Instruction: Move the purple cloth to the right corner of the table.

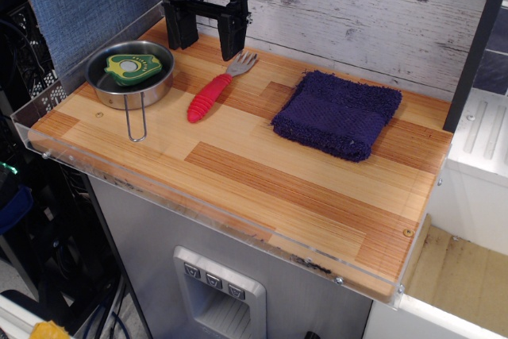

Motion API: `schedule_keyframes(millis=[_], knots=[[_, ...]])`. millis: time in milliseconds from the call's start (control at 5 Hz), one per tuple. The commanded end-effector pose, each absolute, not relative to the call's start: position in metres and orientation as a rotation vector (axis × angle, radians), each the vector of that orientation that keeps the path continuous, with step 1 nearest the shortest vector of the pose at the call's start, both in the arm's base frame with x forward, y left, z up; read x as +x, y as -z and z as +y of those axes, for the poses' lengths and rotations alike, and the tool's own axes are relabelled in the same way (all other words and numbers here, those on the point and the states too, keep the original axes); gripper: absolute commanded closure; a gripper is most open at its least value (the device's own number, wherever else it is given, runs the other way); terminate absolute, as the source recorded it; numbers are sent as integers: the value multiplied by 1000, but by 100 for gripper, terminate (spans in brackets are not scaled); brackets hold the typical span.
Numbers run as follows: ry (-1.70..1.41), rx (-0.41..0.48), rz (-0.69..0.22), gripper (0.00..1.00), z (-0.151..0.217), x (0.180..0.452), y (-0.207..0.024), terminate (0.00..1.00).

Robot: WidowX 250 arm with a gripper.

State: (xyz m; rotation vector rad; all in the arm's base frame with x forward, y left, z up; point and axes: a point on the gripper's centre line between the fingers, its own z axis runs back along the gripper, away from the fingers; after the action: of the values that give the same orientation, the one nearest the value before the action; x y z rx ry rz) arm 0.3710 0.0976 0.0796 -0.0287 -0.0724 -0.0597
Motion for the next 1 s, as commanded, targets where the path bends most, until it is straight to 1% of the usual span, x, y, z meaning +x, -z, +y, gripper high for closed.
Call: schedule_keyframes(millis=[0,200,400,600,800], knots=[[60,-29,-72,0,98,371,-80,0],[42,6,-76,0,58,378,-80,0],[50,6,-87,0,21,387,-76,0],[49,34,-125,0,-5,394,-77,0],[30,55,-163,0,-17,398,-76,0]])
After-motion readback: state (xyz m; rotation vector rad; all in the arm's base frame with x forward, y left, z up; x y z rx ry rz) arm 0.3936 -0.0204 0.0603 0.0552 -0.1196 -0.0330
